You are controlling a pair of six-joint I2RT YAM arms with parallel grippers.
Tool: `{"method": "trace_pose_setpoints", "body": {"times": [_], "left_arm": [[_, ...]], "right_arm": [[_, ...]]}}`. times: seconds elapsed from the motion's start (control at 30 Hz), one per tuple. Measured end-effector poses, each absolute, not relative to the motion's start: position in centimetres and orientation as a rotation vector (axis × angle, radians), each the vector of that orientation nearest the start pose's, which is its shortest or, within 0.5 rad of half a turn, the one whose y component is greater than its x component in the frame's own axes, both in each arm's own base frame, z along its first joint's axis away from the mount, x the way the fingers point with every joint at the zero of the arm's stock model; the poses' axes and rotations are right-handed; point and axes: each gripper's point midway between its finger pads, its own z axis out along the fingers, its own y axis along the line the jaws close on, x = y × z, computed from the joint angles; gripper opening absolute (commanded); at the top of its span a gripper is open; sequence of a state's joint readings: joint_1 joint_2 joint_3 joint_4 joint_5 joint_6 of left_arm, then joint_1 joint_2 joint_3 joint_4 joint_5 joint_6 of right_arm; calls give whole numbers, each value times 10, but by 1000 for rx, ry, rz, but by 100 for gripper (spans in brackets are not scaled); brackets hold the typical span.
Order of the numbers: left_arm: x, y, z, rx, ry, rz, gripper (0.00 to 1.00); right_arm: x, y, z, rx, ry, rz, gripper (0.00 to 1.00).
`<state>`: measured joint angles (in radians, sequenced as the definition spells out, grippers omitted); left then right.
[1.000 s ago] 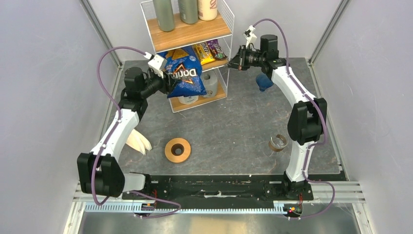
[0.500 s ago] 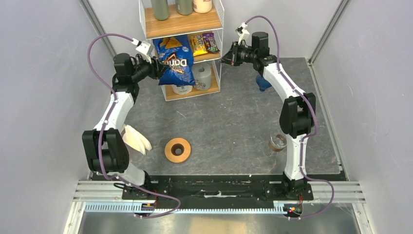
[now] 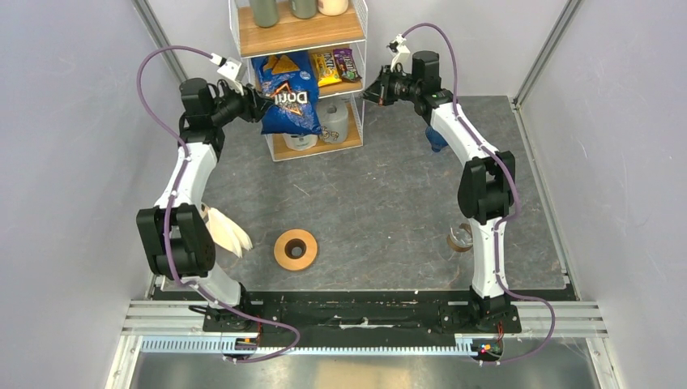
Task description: Place the coffee filter in the dripper
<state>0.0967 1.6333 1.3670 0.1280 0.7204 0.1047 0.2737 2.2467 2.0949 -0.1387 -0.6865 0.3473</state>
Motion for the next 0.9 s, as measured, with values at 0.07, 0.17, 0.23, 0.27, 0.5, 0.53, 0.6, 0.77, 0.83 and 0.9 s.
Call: {"method": "trace_pose_setpoints", "body": {"times": [0.07,0.17,0.23,0.27,0.5,0.53,0.6,0.77,0.83,0.9], "left_arm": [[497,-64,306,530,1616,-463,58],[485,-62,321,511,1625,-455,60],[469,-56,339,492,1622,-433,62],[460,-54,348,487,1618,-422,63],[368,-56,413,528,1580,-342,90],[352,-59,415,550,1597,-343,91],[334,-64,410,588,1630,-351,91],[288,-101,346,789,1811,-473,91],[266,-126,313,905,1874,-564,91],[243,-147,281,1014,1935,-656,91]], "right_arm": [[561,284,249,-442,1873,1050,2],[550,279,255,-472,1862,1019,4],[535,273,265,-497,1858,1003,5],[526,270,273,-513,1851,997,7],[443,244,360,-652,1751,909,46],[429,239,368,-679,1751,887,52],[403,228,372,-727,1783,847,61],[341,183,339,-838,2009,749,75],[324,150,323,-841,2118,699,77],[307,108,308,-827,2225,611,78]]}}
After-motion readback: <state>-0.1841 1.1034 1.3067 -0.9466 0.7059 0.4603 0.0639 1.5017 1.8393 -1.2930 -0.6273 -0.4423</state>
